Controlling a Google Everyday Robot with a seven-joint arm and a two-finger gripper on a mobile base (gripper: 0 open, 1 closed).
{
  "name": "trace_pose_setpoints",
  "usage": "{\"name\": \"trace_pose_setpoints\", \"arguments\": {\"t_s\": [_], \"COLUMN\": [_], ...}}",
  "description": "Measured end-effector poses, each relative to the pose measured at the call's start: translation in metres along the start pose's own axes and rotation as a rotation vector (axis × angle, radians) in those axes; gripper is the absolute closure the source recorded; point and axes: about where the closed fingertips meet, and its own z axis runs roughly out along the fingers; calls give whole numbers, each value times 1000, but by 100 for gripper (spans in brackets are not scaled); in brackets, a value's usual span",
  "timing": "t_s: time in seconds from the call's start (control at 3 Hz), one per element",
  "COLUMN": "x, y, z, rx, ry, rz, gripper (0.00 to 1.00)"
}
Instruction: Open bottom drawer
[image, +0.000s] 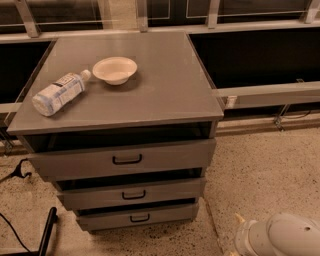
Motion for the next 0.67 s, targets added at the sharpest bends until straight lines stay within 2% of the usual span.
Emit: {"name": "trace_pose_setpoints", "arguments": {"t_s": [0.33,0.67], "x": [0,5], "y": [0,-1], "z": [0,15], "rx": [0,-30], "ry": [0,-11], "rz": [0,17], "gripper": [0,0]}}
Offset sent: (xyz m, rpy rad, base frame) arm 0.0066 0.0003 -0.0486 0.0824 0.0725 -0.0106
